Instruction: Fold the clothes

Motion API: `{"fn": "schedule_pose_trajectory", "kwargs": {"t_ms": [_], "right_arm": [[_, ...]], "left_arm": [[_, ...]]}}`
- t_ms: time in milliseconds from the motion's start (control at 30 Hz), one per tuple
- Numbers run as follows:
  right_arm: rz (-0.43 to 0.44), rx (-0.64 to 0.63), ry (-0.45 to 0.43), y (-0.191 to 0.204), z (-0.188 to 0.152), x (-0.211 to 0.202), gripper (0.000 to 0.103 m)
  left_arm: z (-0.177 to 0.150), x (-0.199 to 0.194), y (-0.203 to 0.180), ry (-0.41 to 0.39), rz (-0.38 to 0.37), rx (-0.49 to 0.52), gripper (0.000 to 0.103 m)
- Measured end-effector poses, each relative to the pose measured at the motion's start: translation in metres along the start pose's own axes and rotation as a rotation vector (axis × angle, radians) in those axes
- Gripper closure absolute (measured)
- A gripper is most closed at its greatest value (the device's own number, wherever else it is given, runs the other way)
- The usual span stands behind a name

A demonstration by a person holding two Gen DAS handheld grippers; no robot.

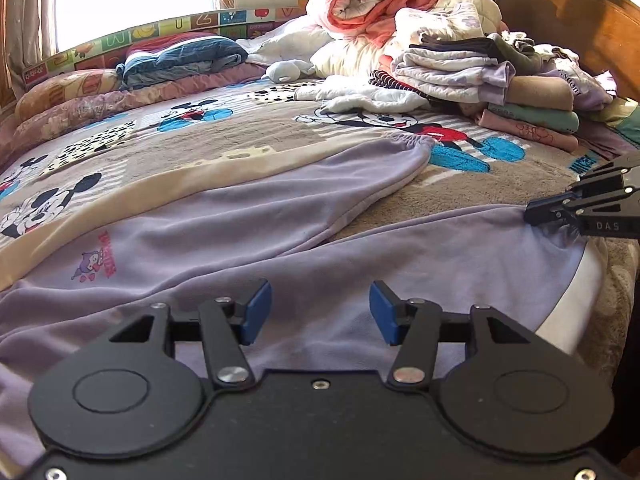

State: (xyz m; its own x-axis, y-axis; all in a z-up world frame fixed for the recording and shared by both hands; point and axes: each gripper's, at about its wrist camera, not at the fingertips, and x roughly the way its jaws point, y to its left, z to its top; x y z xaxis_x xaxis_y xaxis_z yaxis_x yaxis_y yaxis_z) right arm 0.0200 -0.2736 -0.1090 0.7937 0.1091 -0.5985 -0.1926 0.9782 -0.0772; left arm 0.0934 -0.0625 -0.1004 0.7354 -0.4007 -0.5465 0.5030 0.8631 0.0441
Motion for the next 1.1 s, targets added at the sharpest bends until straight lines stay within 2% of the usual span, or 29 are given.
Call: {"fn": "schedule_pose_trajectory", "kwargs": {"t_ms": [167,267,333,467,533,633,700,767,833,900,933,967,1100], "right_arm": [[-0.03,0.052,-0.067,-0.007,0.006,-0.001,0.101],[-0.051,0.069,-0.046,-0.009,0.006,0.009,0.1],[-0.057,0.065,-0.066,-0.006,0.007,0.005,0.098],[-0.004,0.068,-0.131,-0.003,0.01,-0.012,0.094],[0.036,0.032,-0.115,0.005,0.01,-0.01,0.092],[0.028,-0.022,-0.071,0.02,0.011,-0.001,0.078],[0.02,-0.011,-0.071,0.019,0.013,0.005,0.056],[0.003,0.003,-0.079,0.016,0.017,0.009,0.055],[0.025,0.024,-0.056,0.012,0.015,0.015,0.056],[0.026,0.028,-0.045,0.011,0.014,0.019,0.083],[0.027,0.03,-0.04,0.011,0.014,0.021,0.087],[0.028,0.032,-0.034,0.011,0.013,0.023,0.099],[-0.007,0.054,-0.061,0.009,0.015,0.024,0.1]], "left_arm": [[0.0,0.001,0.002,-0.007,0.004,-0.02,0.05],[-0.002,0.003,0.003,0.004,0.004,-0.019,0.05],[-0.001,0.0,0.003,-0.009,-0.005,-0.02,0.05],[0.003,-0.007,-0.001,-0.049,-0.06,-0.014,0.05],[0.003,-0.006,-0.006,-0.046,-0.068,0.002,0.05],[0.001,-0.004,-0.01,-0.029,-0.081,0.012,0.05],[0.0,-0.002,-0.011,-0.02,-0.074,0.018,0.05],[-0.001,0.001,-0.011,0.001,-0.059,0.018,0.05],[-0.003,0.008,-0.009,0.04,-0.041,0.011,0.05],[-0.005,0.016,-0.005,0.059,-0.036,-0.013,0.049],[-0.003,0.017,-0.002,0.056,-0.039,-0.029,0.049],[0.0,0.017,0.001,0.051,-0.038,-0.042,0.049],[0.012,0.015,0.009,0.031,-0.025,-0.075,0.049]]}}
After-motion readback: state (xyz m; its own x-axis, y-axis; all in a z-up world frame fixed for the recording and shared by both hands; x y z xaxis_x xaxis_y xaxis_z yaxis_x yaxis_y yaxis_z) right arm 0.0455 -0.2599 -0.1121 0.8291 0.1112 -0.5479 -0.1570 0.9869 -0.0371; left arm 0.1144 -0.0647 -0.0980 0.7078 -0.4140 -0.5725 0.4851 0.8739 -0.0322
